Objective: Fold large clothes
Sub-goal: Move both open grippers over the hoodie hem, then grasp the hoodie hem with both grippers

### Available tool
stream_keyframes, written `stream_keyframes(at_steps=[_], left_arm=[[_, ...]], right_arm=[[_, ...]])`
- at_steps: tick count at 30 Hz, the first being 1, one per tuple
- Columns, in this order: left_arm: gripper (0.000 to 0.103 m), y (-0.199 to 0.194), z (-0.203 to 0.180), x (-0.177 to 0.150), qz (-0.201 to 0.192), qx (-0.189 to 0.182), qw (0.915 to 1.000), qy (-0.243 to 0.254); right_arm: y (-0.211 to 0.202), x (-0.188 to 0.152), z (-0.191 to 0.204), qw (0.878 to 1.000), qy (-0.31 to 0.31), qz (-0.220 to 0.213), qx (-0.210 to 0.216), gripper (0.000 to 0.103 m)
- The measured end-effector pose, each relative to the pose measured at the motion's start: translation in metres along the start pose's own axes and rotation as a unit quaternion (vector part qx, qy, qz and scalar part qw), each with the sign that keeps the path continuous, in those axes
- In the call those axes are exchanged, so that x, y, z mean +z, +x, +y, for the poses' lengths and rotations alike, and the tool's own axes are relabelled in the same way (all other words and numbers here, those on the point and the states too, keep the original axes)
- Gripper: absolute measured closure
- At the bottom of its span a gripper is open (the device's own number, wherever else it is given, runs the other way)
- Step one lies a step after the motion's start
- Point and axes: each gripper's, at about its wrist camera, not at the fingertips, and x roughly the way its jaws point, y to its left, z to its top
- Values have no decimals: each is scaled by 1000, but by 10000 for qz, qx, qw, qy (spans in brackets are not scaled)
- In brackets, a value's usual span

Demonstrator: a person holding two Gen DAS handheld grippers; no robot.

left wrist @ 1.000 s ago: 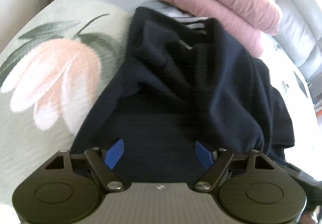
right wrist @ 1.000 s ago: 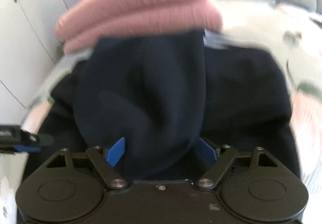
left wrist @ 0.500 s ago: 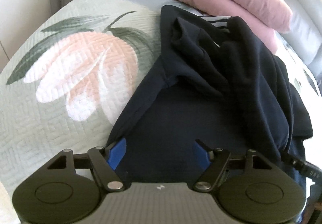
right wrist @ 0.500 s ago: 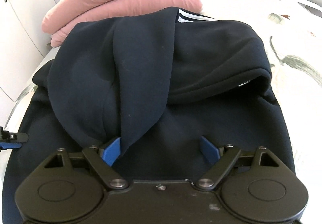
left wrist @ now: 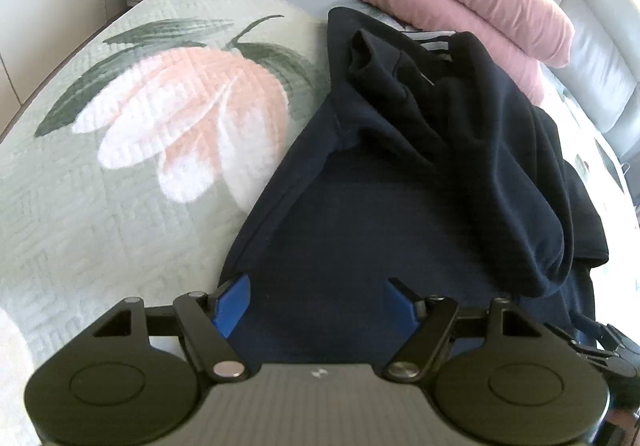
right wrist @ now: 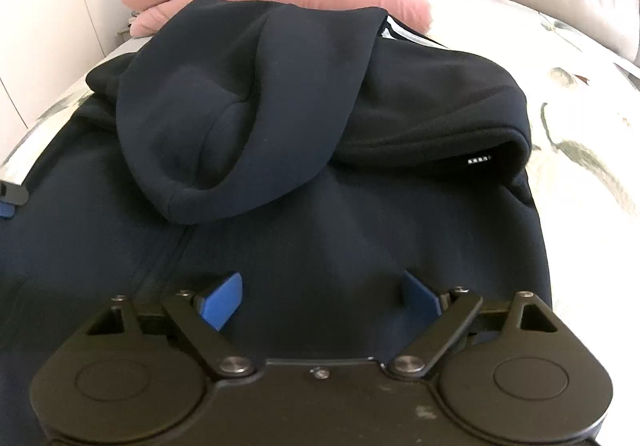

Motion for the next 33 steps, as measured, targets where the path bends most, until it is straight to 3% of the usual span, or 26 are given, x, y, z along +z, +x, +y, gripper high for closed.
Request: stream_keyframes(at_steps=[14,19,25,27,31,33], left_arm=[[26,-20,17,-27,69,-293,9994,-169],[25,-27,17,-40,79,-358,9993,42],[26,-37,19,-62,76,-589,9980,220],[29,-40,21,-68,83,-729,9971,212],[44,-46,29,-75,92,-668,9977,107],[45,-49,36,-78,90,-701,9975,-10]], right_arm=[[-12,-18,-6,10000,-79,14,1,0],[-19,-24,-7,9999,-86,72,45,0],[-33,-36,-32,9981,502,-123,337,0],[-40,-38,-48,9959,763,-116,468,1],[-52,-40,-77,9889,1140,128,941,1],[-58,-41,-90,9855,1263,286,1096,3]])
